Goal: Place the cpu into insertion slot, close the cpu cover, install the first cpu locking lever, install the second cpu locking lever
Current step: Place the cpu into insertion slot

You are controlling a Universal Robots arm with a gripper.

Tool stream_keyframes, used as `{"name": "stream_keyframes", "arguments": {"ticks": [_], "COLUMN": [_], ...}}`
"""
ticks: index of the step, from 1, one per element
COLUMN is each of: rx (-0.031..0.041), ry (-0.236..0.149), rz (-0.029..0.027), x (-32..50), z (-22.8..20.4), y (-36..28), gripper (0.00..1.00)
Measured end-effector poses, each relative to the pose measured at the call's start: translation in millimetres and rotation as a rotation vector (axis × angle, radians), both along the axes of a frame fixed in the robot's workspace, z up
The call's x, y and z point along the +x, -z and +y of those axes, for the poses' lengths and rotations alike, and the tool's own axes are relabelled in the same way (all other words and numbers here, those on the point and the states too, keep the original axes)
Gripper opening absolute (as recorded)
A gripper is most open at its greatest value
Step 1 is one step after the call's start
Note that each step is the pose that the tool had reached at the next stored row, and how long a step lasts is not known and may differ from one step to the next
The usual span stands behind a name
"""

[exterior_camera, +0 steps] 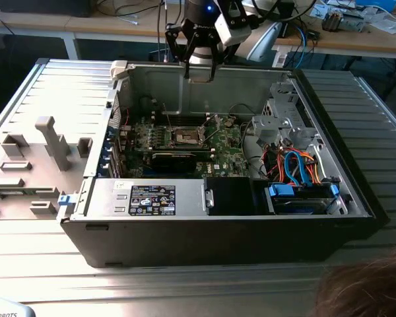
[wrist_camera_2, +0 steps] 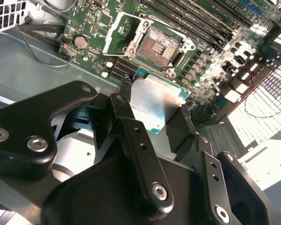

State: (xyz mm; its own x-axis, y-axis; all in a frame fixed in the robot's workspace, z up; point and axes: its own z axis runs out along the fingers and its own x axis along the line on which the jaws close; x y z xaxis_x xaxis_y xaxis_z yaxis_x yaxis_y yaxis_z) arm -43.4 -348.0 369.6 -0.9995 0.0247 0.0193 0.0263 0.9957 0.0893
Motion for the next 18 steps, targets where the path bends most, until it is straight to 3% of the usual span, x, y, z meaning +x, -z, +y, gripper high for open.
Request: {"name": "stream_keyframes", "arguments": {"ticks": [18], "rx": [0.0], "ry": [0.0], "rz": [0.0], "x": [-4.9], "z": [0.0], "y": [3.2], "gripper": [0.54]}}
